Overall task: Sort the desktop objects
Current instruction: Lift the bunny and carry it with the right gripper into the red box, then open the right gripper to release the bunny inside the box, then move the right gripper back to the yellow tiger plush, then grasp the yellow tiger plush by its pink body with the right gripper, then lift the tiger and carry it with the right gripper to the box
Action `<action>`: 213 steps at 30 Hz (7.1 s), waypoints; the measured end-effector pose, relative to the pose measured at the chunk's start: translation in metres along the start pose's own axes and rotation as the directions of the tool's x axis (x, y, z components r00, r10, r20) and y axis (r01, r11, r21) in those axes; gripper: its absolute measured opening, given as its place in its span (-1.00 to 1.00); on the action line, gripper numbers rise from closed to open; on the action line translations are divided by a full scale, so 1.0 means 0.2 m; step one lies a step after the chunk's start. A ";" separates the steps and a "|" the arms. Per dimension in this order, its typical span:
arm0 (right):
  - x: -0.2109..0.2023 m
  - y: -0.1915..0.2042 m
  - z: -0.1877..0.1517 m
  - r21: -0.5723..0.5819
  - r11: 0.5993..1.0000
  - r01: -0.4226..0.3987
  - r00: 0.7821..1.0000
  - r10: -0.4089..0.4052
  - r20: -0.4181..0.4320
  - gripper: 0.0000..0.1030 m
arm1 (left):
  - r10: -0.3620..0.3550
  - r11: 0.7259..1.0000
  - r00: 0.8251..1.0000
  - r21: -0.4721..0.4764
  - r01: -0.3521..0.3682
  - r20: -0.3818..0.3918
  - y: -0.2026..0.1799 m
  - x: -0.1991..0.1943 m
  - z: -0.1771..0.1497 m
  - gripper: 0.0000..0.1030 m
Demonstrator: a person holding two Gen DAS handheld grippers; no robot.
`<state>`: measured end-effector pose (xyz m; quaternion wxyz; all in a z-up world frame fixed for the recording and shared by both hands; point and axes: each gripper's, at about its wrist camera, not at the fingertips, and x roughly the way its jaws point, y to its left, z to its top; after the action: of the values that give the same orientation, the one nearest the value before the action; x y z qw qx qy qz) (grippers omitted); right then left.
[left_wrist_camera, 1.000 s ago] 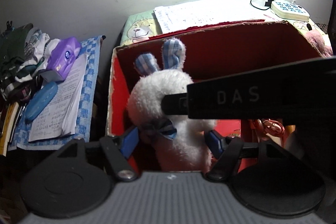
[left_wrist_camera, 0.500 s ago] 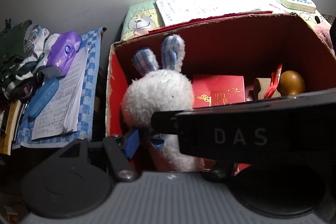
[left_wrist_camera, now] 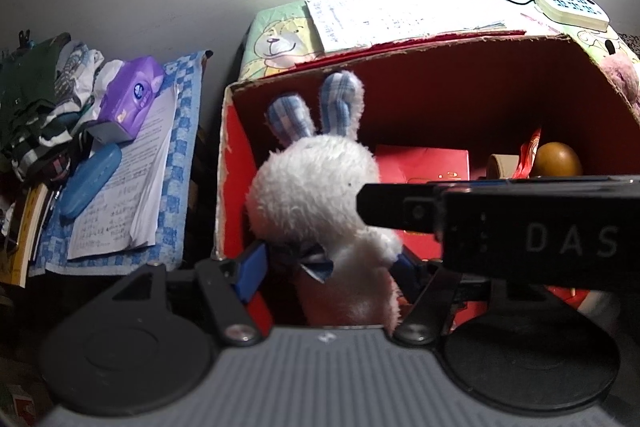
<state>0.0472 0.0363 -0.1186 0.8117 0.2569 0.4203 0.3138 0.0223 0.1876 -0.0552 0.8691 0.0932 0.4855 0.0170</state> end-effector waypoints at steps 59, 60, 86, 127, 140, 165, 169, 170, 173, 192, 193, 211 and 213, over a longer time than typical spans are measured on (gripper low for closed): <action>-0.40 0.12 -0.12 -0.213 0.931 0.297 0.944 -0.252 0.214 -0.31 | 0.140 0.984 0.990 -0.113 -0.136 0.032 -0.25 -0.37 -0.08 0.79; -0.43 0.11 -0.12 -0.211 0.933 0.292 0.944 -0.246 0.221 -0.31 | 0.138 0.985 0.990 -0.110 -0.133 0.039 -0.28 -0.38 -0.08 0.79; -1.26 -0.44 -0.11 -0.030 0.930 0.365 0.867 -0.329 0.375 -0.31 | -0.074 0.996 0.990 0.065 0.066 0.121 -1.24 -0.49 0.10 0.79; -1.49 -1.05 -0.10 0.260 0.902 0.345 0.842 -0.420 0.340 -0.30 | -0.333 0.930 0.938 0.129 0.344 -0.099 -1.69 -0.13 0.19 0.82; -1.44 -1.35 -0.01 0.408 0.887 0.216 0.891 -0.351 0.290 -0.01 | -0.453 0.874 0.881 0.124 0.469 -0.136 -1.81 0.04 0.26 0.82; -1.30 -1.49 0.03 0.452 0.882 0.136 0.943 -0.255 0.213 -0.37 | -0.451 0.879 0.867 0.064 0.472 -0.212 -1.76 0.16 0.28 0.82; -1.37 -1.48 -0.03 0.471 0.871 0.136 0.939 -0.265 0.219 -0.40 | -0.473 0.859 0.853 0.098 0.502 -0.219 -1.81 0.11 0.27 0.82; -1.39 -1.48 -0.05 0.473 0.870 0.136 0.938 -0.266 0.220 -0.41 | -0.479 0.853 0.850 0.110 0.510 -0.220 -1.83 0.10 0.26 0.82; -1.45 -1.46 -0.10 0.483 0.865 0.132 0.938 -0.267 0.222 -0.41 | -0.490 0.835 0.842 0.157 0.528 -0.228 -1.89 0.05 0.21 0.82; -1.66 -1.36 -0.43 0.495 0.836 0.235 0.918 -0.359 0.169 -0.18 | -0.655 0.664 0.701 0.230 0.712 -0.282 -1.91 -0.14 -0.02 0.92; -1.65 -1.36 -0.42 0.491 0.839 0.234 0.919 -0.356 0.170 -0.14 | -0.663 0.666 0.698 0.212 0.715 -0.272 -1.89 -0.13 0.00 0.92; -1.60 -1.43 -0.44 0.529 0.838 0.135 0.951 -0.259 0.167 -0.09 | -0.660 0.697 0.704 0.136 0.704 -0.263 -1.96 -0.07 -0.02 0.66; -1.63 -1.42 -0.45 0.524 0.842 0.128 0.952 -0.252 0.173 -0.12 | -0.674 0.685 0.691 0.128 0.717 -0.262 -1.94 -0.09 -0.04 0.64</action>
<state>-0.0921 -0.3763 -0.1888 0.7866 0.4533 0.4122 0.0770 -0.0171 -0.1951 -0.1135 0.7421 -0.0052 0.5651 -0.3605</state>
